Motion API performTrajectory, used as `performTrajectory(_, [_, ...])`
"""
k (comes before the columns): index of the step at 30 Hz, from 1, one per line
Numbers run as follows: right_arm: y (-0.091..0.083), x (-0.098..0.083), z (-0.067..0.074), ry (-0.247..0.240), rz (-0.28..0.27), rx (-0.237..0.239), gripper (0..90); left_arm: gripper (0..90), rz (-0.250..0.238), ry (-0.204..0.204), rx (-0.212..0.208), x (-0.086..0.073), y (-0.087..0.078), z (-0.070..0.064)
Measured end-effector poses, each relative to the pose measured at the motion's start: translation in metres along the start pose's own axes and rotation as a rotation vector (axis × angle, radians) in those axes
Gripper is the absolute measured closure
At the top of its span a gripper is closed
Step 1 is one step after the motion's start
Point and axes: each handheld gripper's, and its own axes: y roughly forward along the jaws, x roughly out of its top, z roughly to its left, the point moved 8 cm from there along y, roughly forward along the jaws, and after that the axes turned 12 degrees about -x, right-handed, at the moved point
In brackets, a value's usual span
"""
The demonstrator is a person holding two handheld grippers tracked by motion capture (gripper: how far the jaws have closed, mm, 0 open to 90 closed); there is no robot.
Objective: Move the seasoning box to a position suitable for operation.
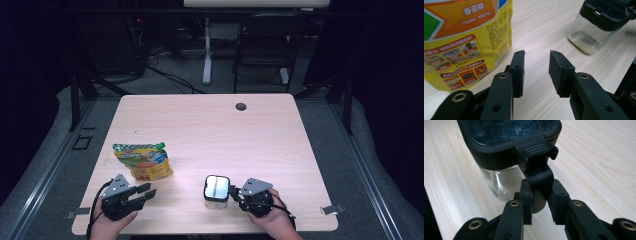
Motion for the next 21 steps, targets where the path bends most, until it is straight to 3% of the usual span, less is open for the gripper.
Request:
performTrajectory(7, [0.003, 0.001, -0.005, 0.042, -0.017, -0.012, 74.3, 65.2, 0.016, -0.004, -0.022, -0.001, 0.008, -0.003])
performTrajectory(11, [0.0, 0.002, -0.006, 0.075, -0.014, -0.016, 67.9, 62.9, 0.015, -0.005, -0.029, -0.001, 0.009, -0.003])
performTrajectory(15, [-0.007, 0.0, -0.013, 0.166, 0.019, 0.014, 59.8, 62.5, 0.019, -0.008, -0.013, -0.002, 0.008, -0.001])
performTrajectory(21, [-0.013, -0.001, -0.016, 0.203, 0.058, 0.031, 57.9, 61.1, 0.017, -0.024, -0.015, -0.002, 0.008, -0.001])
